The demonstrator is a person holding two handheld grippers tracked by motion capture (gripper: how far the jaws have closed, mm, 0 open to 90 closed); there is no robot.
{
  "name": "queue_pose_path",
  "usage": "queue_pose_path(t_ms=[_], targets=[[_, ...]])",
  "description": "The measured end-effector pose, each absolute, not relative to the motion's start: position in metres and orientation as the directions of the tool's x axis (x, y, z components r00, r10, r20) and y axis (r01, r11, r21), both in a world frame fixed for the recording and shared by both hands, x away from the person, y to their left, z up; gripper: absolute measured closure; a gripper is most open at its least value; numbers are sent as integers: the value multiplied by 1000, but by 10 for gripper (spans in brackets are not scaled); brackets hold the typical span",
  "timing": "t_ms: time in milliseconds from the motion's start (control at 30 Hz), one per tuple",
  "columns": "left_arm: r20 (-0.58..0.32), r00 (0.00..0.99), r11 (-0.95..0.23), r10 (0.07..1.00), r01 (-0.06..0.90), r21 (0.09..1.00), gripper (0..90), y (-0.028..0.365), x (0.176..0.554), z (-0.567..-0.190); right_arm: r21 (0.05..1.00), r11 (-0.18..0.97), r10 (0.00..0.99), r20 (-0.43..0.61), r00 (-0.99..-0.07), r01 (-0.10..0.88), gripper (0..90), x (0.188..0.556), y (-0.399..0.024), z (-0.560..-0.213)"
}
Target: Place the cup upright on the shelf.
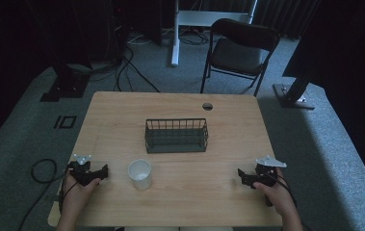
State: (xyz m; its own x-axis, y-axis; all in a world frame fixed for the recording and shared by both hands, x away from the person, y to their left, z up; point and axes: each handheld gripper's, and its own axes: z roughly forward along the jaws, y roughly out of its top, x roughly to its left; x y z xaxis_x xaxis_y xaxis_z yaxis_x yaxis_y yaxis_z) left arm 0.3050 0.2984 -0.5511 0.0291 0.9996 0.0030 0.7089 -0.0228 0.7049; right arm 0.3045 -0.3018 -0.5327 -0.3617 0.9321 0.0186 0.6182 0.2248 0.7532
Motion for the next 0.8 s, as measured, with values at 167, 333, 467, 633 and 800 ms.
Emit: queue_pose_path(t_ms=[167, 333, 467, 633, 800], targets=[[3, 29, -23, 1000, 709, 705, 88, 298, 305, -551, 756, 246, 923, 9, -386, 606, 106, 305, -297, -530], [4, 29, -23, 1000, 709, 705, 88, 298, 305, -551, 761, 254, 912, 18, -411, 597, 106, 307, -291, -525], [4, 29, -23, 1000, 709, 705, 88, 298, 305, -551, 768, 259, 900, 27, -434, 585, 107, 307, -284, -522], [4, 29, -23, 1000, 709, 705, 88, 298, 305, -551, 776, 278, 886, 19, -463, 566, 107, 307, -273, -516], [4, 29, -23, 1000, 709, 705, 88, 298, 305, -551, 781, 289, 874, 21, -486, 553, 108, 306, -264, -511]])
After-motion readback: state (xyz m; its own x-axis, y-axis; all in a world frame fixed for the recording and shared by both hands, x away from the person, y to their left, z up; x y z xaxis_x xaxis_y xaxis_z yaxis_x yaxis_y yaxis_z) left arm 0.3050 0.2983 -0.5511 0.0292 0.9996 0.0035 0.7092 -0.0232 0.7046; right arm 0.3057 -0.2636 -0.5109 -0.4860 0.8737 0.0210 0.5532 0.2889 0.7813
